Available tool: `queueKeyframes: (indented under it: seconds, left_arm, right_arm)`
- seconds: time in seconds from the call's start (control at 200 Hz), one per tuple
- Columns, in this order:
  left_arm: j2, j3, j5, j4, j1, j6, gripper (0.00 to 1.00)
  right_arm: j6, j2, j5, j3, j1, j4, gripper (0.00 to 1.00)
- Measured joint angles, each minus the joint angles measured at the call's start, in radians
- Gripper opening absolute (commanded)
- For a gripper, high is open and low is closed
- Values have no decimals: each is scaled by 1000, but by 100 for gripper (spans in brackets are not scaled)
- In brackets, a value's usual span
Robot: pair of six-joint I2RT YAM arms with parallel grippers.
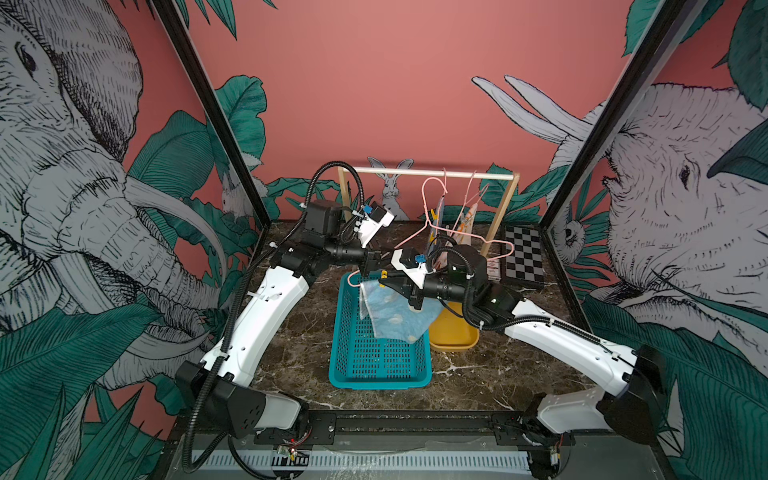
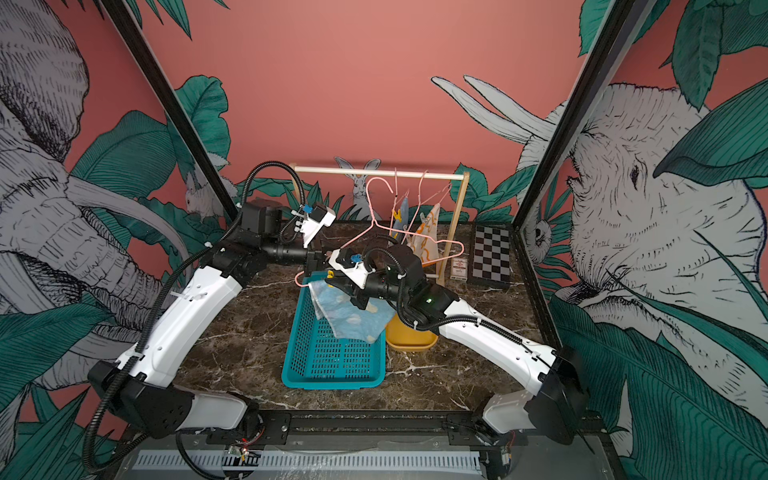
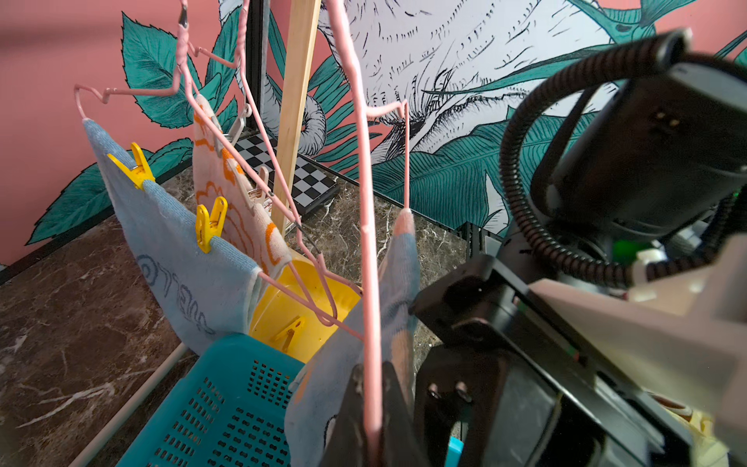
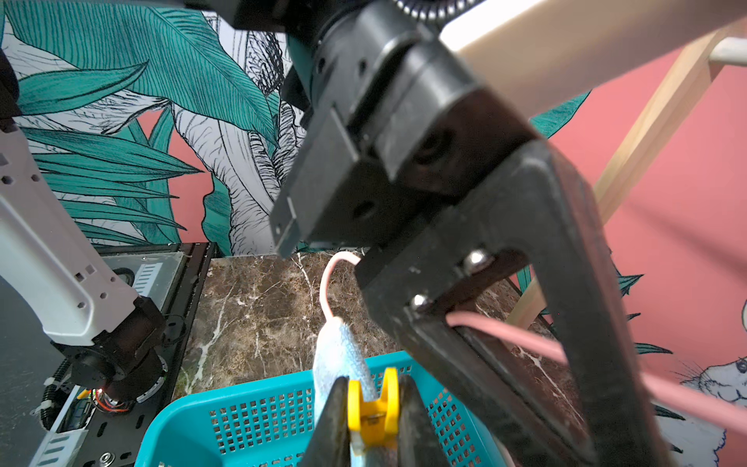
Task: Remove the clothespins securing towels to the hanger
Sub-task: Remove the clothespin from the hanger.
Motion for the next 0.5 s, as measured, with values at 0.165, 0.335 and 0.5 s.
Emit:
queueKeyframes:
  seconds: [0.165, 0.335, 0.5]
  left_arm:
    - [5, -6, 1, -2, 0, -3, 0]
    - [7, -12, 4, -5, 0, 6, 0]
    - [7, -19, 11, -5, 2, 30, 0]
  right_arm:
    - [-13, -16, 0, -19, 0, 11, 0]
    - [-21, -31, 9, -36, 0, 18, 0]
    - [-23, -35, 42, -42, 1, 18, 0]
